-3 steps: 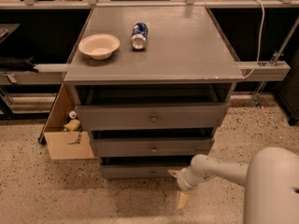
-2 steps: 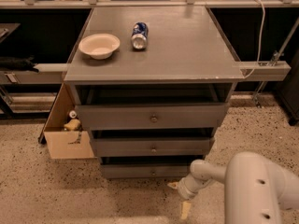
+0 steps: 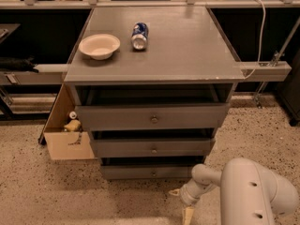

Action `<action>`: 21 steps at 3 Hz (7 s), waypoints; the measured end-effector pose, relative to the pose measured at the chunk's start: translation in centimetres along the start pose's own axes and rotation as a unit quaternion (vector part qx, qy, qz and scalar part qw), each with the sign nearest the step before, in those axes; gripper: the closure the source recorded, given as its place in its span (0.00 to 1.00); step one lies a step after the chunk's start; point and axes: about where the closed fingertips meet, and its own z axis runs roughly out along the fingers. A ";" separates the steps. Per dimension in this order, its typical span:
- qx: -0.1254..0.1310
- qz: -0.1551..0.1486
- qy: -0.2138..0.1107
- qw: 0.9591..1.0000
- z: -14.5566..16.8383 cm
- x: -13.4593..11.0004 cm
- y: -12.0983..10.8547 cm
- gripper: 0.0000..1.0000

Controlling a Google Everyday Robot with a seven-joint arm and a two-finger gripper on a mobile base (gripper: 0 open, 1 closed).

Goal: Open bottom drawer

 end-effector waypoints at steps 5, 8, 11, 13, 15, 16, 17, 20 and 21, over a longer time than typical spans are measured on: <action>0.171 -0.155 -0.046 0.972 -9.0 3.5 -6.7 0.00; 0.225 -0.135 -0.021 0.965 -8.8 4.2 -10.8 0.00; 0.224 -0.118 0.018 0.967 -8.4 2.9 -14.1 0.00; 0.208 -0.116 0.036 0.971 -5.9 5.2 -15.7 0.15; 0.210 -0.118 0.038 0.970 -6.6 4.9 -15.6 0.63; 0.210 -0.118 0.038 0.970 -7.1 4.6 -15.6 0.85; 0.210 -0.118 0.038 0.970 -7.2 4.5 -15.5 1.00; 0.210 -0.118 0.038 0.970 -7.2 4.5 -15.5 0.28; 0.210 -0.118 0.038 0.970 -7.2 4.5 -15.5 0.03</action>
Offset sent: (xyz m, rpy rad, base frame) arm 0.1182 -0.0698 0.0002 0.1192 -0.3141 0.0279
